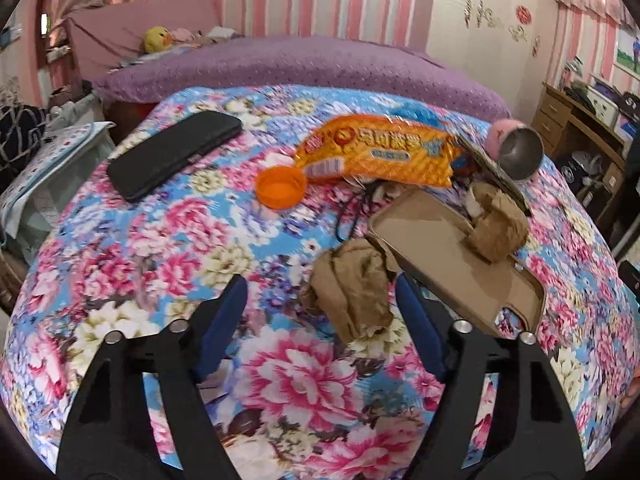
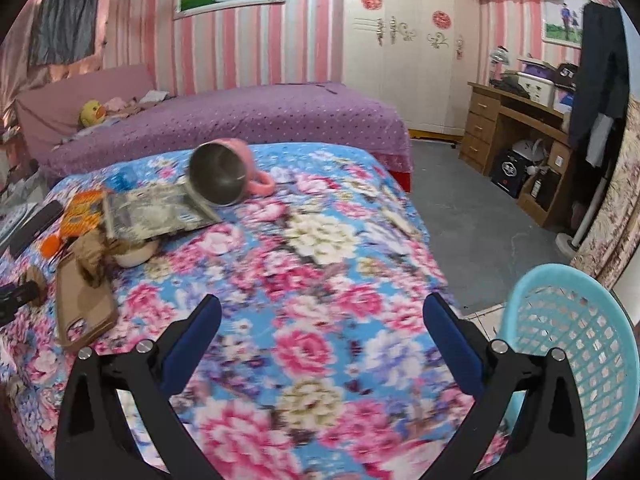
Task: Collect trash
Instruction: 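Return the right tool to the bed toward the crumpled brown paper, then grasp the crumpled brown paper with the right tool and lift it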
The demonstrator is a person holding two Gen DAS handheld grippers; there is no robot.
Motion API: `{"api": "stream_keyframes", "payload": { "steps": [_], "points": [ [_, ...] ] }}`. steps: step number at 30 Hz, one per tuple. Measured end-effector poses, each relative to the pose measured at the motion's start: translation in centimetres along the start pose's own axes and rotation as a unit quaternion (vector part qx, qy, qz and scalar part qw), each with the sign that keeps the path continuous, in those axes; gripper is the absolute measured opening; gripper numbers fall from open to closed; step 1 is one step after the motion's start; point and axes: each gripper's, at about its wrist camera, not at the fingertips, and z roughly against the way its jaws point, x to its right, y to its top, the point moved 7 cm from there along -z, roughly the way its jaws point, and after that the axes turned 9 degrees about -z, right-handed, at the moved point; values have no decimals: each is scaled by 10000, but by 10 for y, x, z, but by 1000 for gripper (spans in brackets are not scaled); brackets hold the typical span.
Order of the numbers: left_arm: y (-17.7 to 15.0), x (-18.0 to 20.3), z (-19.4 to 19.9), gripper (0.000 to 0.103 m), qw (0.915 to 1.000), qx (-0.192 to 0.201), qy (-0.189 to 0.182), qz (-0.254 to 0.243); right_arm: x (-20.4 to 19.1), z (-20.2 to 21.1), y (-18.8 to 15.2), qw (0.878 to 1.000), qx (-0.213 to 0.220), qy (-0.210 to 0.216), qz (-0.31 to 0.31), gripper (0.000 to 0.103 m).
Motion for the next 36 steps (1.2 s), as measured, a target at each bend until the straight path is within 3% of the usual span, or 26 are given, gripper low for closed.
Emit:
{"api": "stream_keyframes", "payload": {
  "steps": [3, 4, 11, 23, 29, 31, 36],
  "points": [
    [2, 6, 0, 45, 9995, 29, -305, -70, -19, 6, -4, 9998, 19, 130, 120, 98],
    [3, 7, 1, 43, 9993, 63, -357, -86, -25, 7, -5, 9998, 26, 163, 143, 98],
    [14, -8, 13, 41, 9989, 398, -213, -92, -89, 7, -11, 9968, -48, 526, 595, 98],
    [9, -66, 11, 41, 9987, 329, 185, 350, -180, -21, -20, 9886, -474, 1082, 929, 97],
    [12, -70, 13, 41, 9981, 389, 340, 345, -199, -41, -21, 9844, -753, 1238, 997, 64],
    [13, -68, 14, 41, 9981, 397, 353, 309, -202, -44, -24, 9822, -826, 1314, 1061, 43],
    [16, -58, 18, 41, 9983, 440, 303, 219, -196, -29, -23, 9816, -613, 1422, 1119, 39]
  ]
}}
